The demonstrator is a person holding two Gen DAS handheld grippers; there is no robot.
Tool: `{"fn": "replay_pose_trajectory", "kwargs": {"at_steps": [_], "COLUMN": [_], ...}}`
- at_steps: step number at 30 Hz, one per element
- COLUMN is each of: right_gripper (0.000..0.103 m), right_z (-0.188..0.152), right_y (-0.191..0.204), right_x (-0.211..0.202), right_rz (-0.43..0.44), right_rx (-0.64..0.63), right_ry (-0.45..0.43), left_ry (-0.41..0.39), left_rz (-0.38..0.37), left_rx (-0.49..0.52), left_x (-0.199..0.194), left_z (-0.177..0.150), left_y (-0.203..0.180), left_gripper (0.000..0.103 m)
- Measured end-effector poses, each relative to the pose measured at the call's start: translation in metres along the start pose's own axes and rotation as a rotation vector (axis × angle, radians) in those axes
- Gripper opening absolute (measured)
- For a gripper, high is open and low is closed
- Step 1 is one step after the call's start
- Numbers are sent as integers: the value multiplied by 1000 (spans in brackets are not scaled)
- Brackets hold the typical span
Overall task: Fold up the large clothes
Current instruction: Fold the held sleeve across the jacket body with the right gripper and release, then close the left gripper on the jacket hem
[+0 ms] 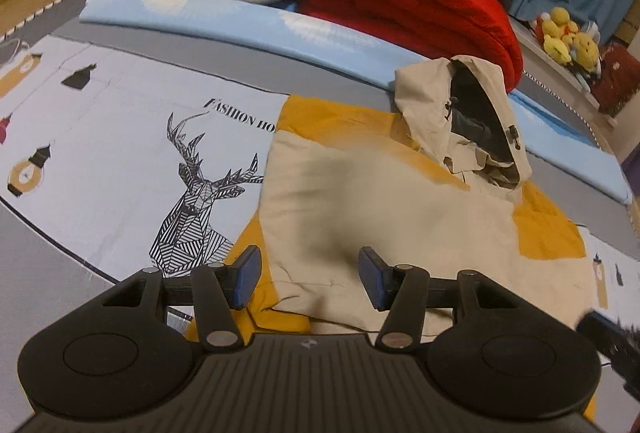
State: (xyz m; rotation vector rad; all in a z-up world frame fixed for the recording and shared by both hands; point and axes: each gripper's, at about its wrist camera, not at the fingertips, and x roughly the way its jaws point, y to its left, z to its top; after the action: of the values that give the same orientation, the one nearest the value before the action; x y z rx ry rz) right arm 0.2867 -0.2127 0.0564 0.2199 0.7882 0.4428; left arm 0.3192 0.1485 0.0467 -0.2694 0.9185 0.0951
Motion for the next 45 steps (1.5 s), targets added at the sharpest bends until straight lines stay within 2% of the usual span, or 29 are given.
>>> {"fn": "replay_pose_trajectory", "kwargs": {"at_steps": [1,4,7,12,17,22,38,39,43,45], "right_gripper": [22,38,39,39,39,39,40,40,40,40], "right_z": [-6,-14,-26,-55,-64,-69,-72,-72,-72,-72], "right_y": [2,-5,-28,-70,-94,-114,-125,-125,-125,-126], "right_x": [-6,-25,-25,4,21,29,46,47,48,48], "right_rz": [-20,-85,-136,-272,-389,-407,-414,-414,-416,-421], "right_rx": [22,114,211,358,372,441,471,470,465,463], "right_ry": [4,-26,-28,54,140,176,224,227,236,236], "left_ry": [1,20,61,110,135,153,137,135,109,71], "left_rz": [-8,-43,-74,-95,-101,-104,-98,-98,-86,-93], "left_rx": [-6,-35,-74,-186,-252,-298,-355,-357,-317,-289], "left_x": [1,9,25,54,75,92,115,115,112,102], "left_z": [0,-2,-9,-16,-21,-26,-23,-22,-18,-16], "left_y": [1,2,0,2,2,3,3,3,2,-2], "left_gripper": [59,56,45,45,45,45,45,43,4,2]}}
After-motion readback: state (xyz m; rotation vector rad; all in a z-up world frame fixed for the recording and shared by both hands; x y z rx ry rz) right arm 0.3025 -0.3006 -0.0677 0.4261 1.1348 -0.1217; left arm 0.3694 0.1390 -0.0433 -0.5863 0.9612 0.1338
